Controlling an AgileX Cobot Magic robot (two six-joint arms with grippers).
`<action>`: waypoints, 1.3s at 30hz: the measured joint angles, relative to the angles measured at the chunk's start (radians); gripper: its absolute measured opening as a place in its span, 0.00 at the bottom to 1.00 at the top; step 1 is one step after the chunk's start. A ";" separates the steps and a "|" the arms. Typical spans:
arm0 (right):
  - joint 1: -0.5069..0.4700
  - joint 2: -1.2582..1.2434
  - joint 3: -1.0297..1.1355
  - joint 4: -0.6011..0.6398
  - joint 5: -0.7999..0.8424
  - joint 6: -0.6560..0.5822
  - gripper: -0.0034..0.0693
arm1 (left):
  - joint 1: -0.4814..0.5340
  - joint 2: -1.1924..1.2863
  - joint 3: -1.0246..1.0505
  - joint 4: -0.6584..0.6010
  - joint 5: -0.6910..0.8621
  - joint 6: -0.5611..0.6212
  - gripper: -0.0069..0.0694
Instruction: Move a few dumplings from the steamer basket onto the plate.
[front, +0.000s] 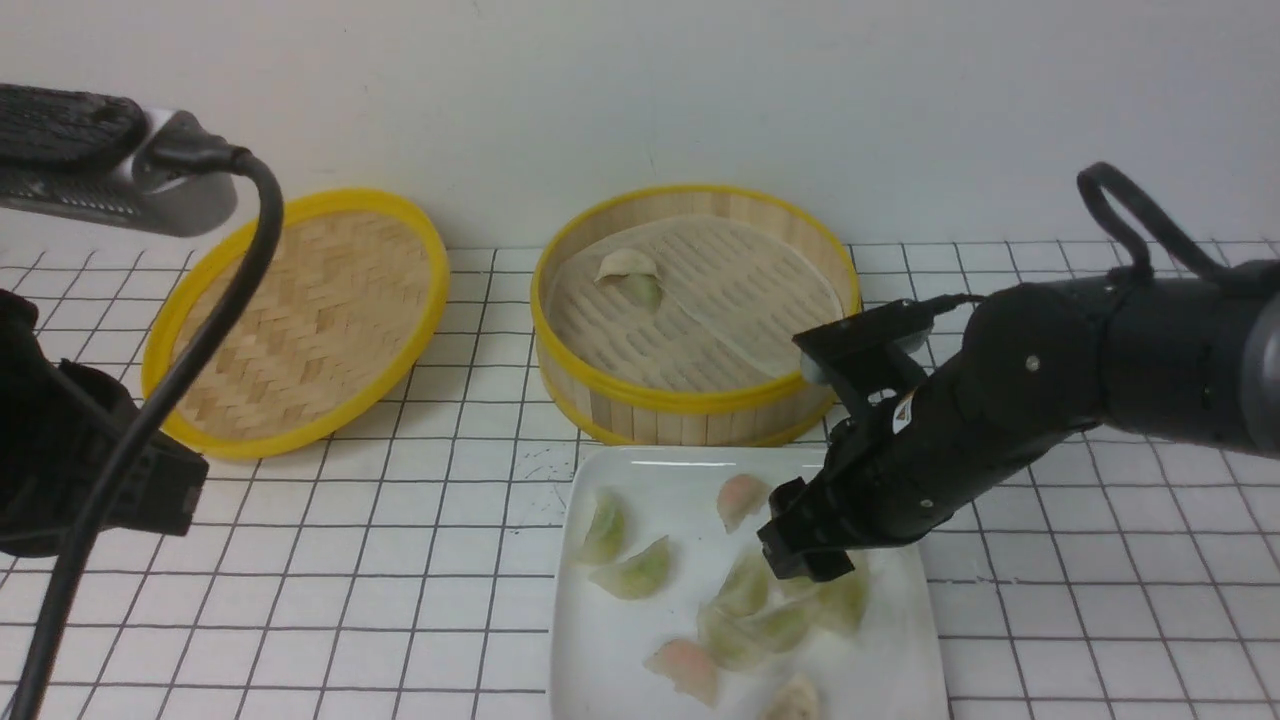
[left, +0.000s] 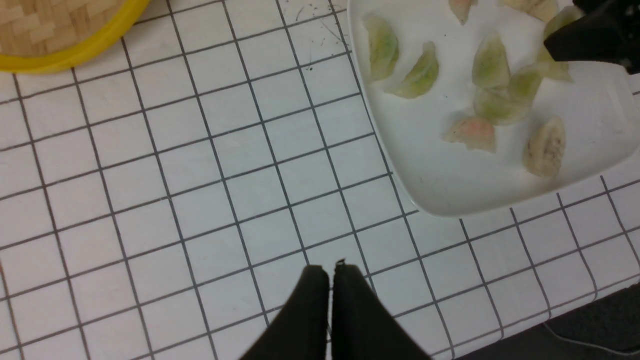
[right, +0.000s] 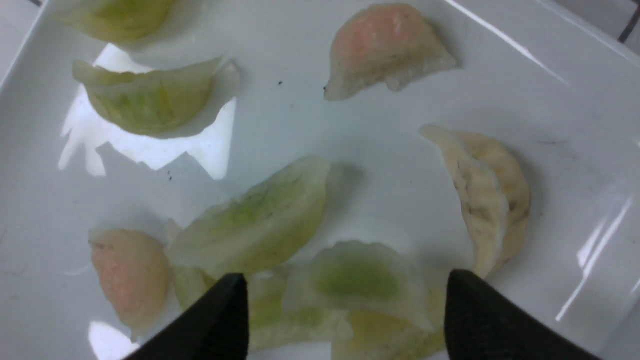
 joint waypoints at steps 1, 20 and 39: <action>0.000 0.002 -0.015 0.000 0.014 0.002 0.79 | 0.000 0.000 0.000 0.000 -0.002 0.000 0.08; 0.000 -1.028 0.012 -0.149 0.128 0.218 0.03 | 0.000 0.000 0.000 -0.043 -0.128 0.107 0.08; 0.000 -1.775 0.650 -0.729 -0.247 0.834 0.03 | 0.000 -0.290 0.157 -0.122 -0.369 0.166 0.08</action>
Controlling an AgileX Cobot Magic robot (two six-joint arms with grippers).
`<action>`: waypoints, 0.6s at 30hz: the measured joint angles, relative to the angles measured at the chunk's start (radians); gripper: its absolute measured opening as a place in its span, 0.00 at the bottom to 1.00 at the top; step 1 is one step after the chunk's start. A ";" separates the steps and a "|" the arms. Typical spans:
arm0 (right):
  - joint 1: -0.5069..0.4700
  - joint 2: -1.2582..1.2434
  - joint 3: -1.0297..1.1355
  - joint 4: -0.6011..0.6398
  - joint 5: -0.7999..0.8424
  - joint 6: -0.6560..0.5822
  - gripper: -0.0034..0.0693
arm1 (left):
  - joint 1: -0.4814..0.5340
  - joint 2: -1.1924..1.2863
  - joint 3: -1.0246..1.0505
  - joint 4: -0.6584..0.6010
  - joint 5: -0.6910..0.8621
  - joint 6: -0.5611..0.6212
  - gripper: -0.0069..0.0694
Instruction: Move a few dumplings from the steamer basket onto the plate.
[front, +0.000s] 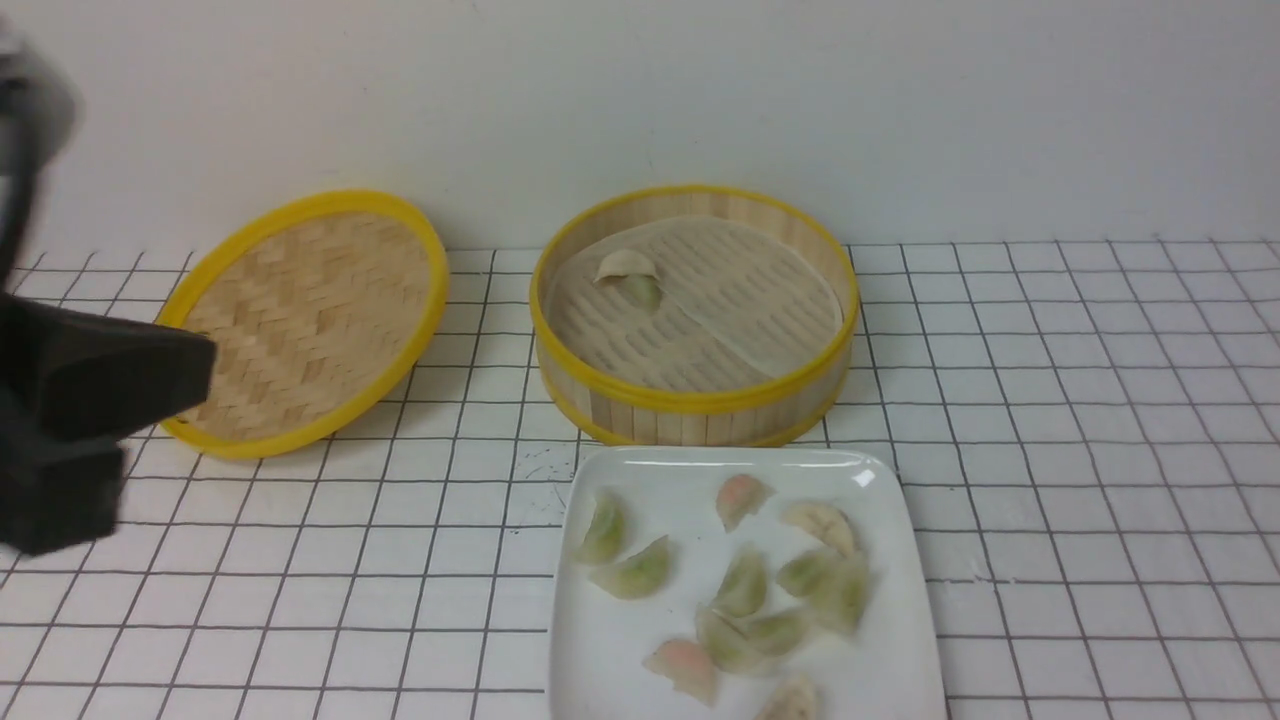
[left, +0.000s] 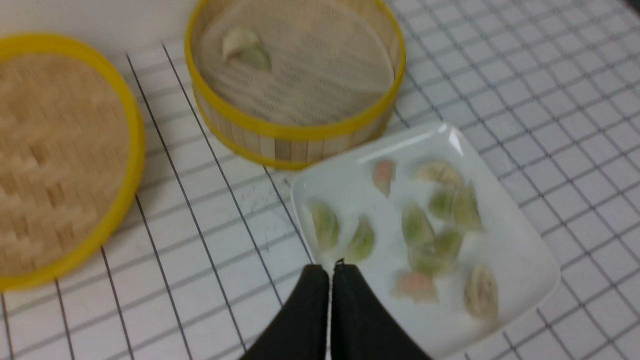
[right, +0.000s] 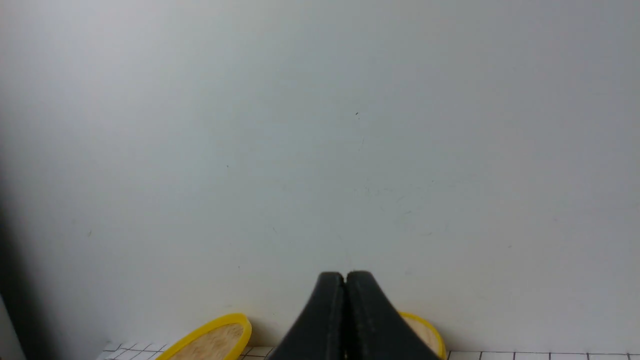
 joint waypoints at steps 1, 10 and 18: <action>0.000 0.000 0.000 -0.001 0.000 0.000 0.03 | 0.000 -0.027 0.020 0.000 -0.015 0.000 0.08; 0.000 0.000 0.000 -0.009 0.000 0.006 0.03 | 0.000 -0.530 0.256 -0.003 -0.266 -0.026 0.08; 0.000 0.000 0.000 -0.009 0.000 0.006 0.03 | 0.000 -0.708 0.313 -0.006 -0.273 -0.026 0.08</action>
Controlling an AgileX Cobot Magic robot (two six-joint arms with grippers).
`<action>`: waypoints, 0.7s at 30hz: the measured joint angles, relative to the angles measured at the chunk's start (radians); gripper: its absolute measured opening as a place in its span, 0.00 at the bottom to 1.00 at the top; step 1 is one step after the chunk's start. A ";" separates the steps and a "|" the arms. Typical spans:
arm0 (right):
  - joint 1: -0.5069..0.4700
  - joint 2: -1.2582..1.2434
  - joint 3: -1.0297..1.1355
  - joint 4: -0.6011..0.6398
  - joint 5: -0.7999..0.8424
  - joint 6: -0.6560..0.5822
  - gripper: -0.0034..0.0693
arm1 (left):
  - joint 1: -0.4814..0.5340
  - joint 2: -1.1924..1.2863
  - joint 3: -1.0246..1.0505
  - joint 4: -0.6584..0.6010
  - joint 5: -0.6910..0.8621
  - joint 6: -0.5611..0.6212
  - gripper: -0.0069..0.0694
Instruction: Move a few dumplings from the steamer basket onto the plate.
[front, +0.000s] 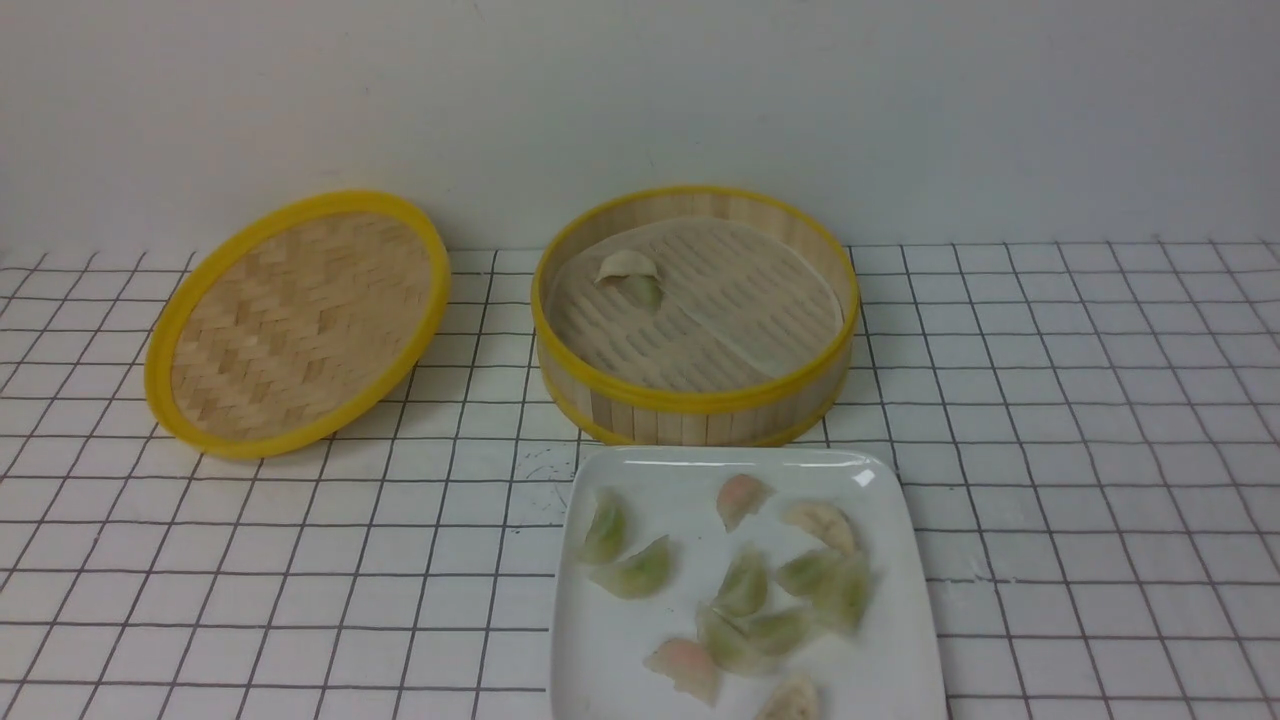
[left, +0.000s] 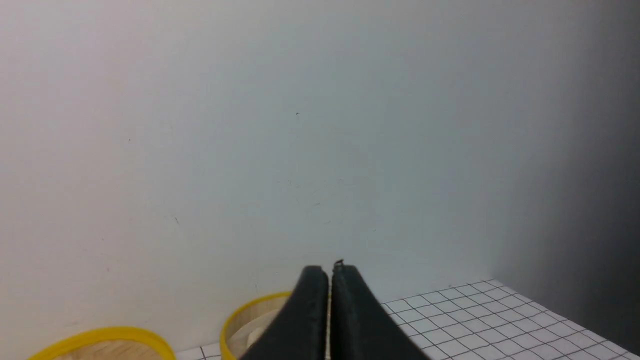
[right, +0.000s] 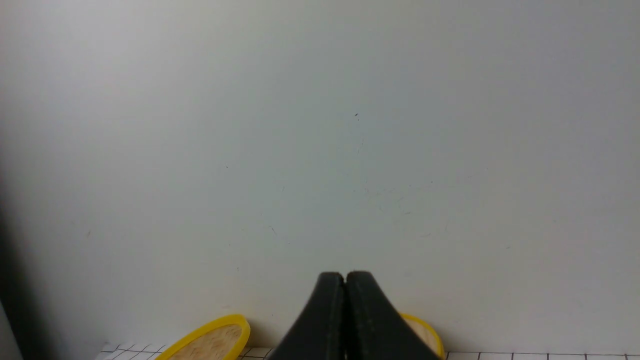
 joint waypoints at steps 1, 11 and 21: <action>0.000 0.000 0.000 -0.001 0.000 0.000 0.03 | 0.000 -0.002 0.000 0.000 0.002 0.002 0.08; 0.000 0.000 0.001 -0.001 0.000 0.000 0.03 | 0.109 -0.002 0.258 0.107 -0.133 0.024 0.08; 0.000 0.000 0.001 -0.001 0.001 0.000 0.03 | 0.304 0.000 0.682 0.153 -0.261 0.016 0.08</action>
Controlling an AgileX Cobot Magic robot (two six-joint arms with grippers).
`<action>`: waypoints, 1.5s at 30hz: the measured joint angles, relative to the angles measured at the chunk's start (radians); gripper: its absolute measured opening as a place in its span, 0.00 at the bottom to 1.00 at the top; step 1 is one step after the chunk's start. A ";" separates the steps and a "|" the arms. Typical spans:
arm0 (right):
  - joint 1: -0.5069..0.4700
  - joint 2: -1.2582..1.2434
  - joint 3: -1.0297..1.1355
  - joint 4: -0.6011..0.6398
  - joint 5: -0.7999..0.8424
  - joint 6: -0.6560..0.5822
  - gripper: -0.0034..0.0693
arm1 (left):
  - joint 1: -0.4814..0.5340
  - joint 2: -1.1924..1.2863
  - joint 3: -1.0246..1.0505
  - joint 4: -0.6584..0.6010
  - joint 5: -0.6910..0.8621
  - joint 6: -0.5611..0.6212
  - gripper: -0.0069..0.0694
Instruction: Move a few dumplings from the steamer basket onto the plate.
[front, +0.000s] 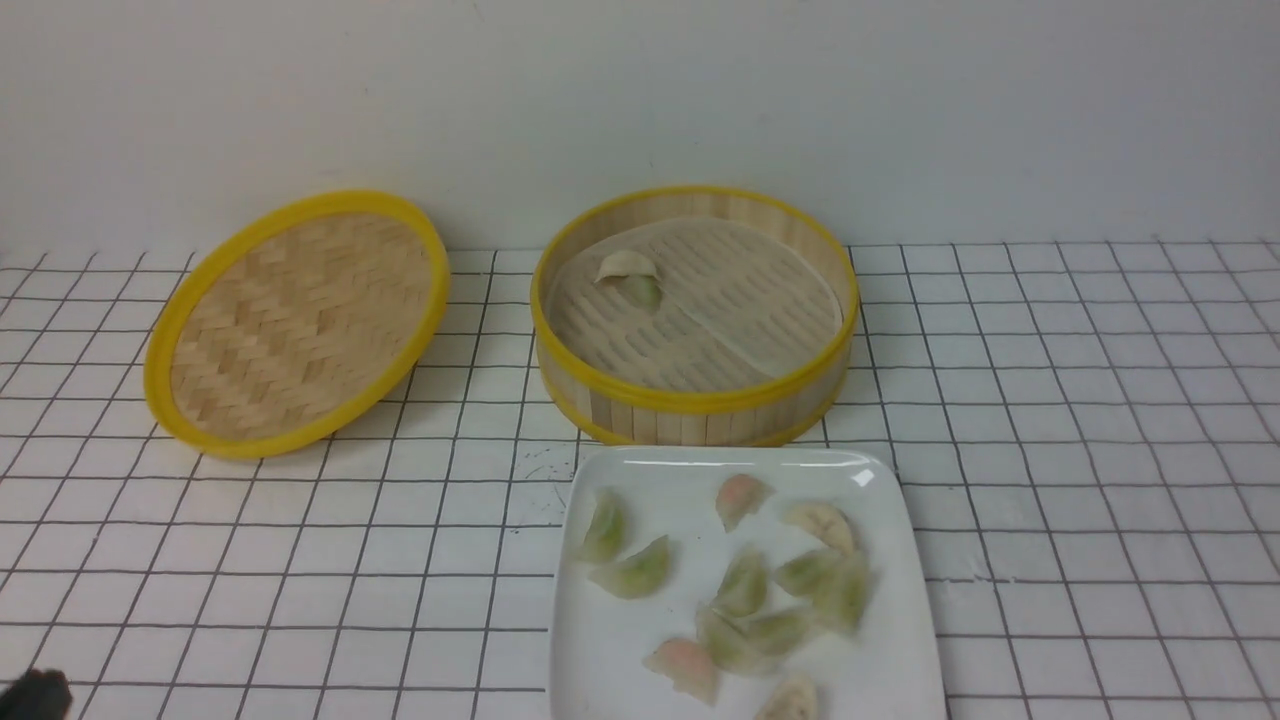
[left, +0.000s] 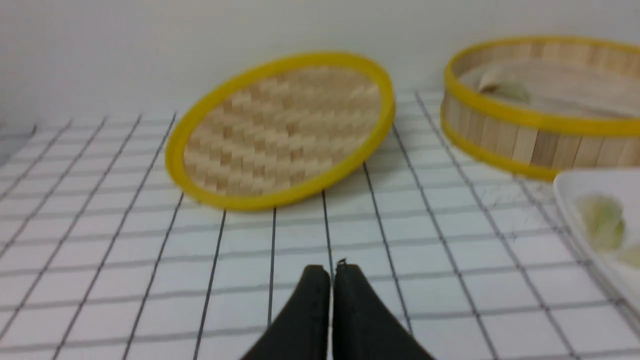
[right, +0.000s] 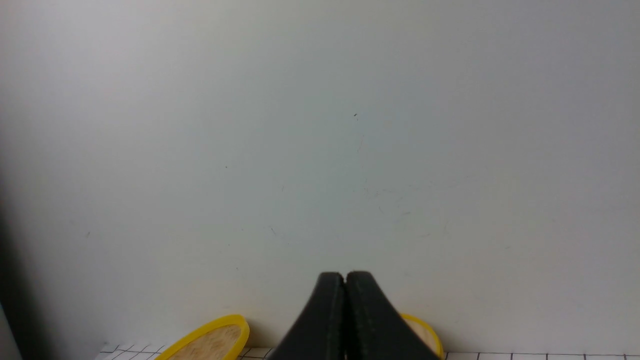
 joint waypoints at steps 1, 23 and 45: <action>0.000 0.000 0.000 0.000 0.000 0.000 0.03 | 0.000 0.000 0.016 0.008 0.012 0.000 0.08; 0.000 0.000 0.000 -0.001 0.000 0.000 0.03 | 0.001 0.000 0.022 0.021 0.046 -0.001 0.08; -0.050 0.000 0.015 0.526 -0.001 -0.687 0.03 | 0.001 0.000 0.022 0.021 0.046 -0.001 0.08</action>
